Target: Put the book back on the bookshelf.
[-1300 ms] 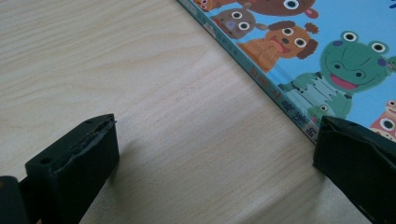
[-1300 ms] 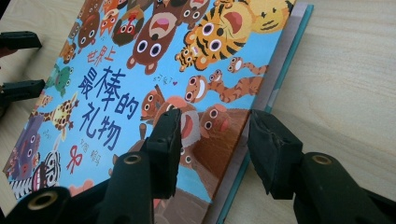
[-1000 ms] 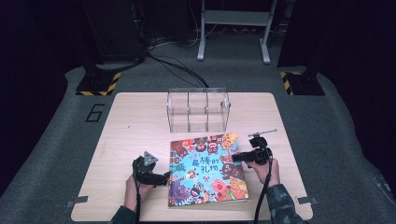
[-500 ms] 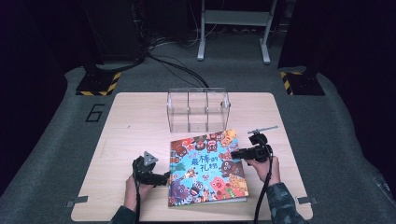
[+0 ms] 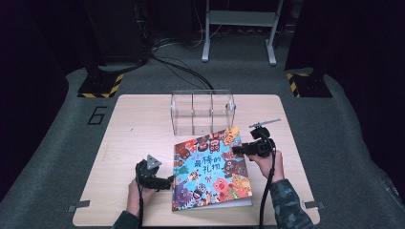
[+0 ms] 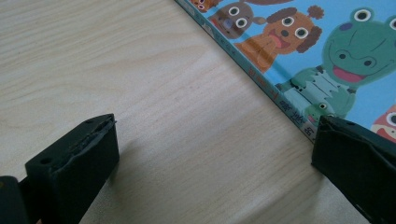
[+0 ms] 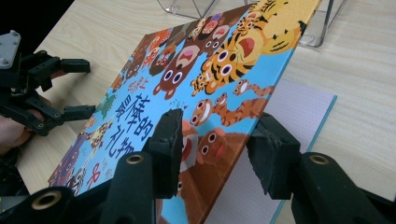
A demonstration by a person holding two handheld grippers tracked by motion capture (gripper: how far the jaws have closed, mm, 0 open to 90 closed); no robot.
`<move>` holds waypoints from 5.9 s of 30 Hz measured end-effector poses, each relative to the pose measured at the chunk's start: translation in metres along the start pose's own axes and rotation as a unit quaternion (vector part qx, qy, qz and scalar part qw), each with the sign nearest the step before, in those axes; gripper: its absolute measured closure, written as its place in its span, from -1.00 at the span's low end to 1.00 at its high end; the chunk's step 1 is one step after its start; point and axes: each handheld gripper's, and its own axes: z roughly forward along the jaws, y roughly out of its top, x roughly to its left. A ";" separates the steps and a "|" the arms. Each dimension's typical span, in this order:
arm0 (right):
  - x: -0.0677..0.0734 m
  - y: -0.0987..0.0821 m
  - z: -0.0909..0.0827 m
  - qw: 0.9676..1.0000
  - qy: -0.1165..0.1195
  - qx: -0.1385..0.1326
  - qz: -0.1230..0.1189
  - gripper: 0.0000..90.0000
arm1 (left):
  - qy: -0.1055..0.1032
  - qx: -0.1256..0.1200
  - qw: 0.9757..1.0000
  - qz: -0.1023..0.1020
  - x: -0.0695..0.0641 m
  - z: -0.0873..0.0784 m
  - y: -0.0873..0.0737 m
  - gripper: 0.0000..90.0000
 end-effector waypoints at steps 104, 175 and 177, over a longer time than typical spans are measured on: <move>0.005 0.049 0.040 0.997 0.038 -0.003 -0.065 0.29 | -0.043 -0.036 0.998 -0.043 -0.003 0.004 0.002 -0.99; 0.044 0.011 -0.004 0.970 0.015 -0.154 -0.190 0.27 | -0.177 -0.031 0.979 -0.091 0.007 -0.007 0.058 -1.00; 0.044 0.012 -0.003 0.969 0.017 -0.154 -0.191 0.28 | -0.181 -0.030 0.979 -0.093 0.006 -0.005 0.058 -1.00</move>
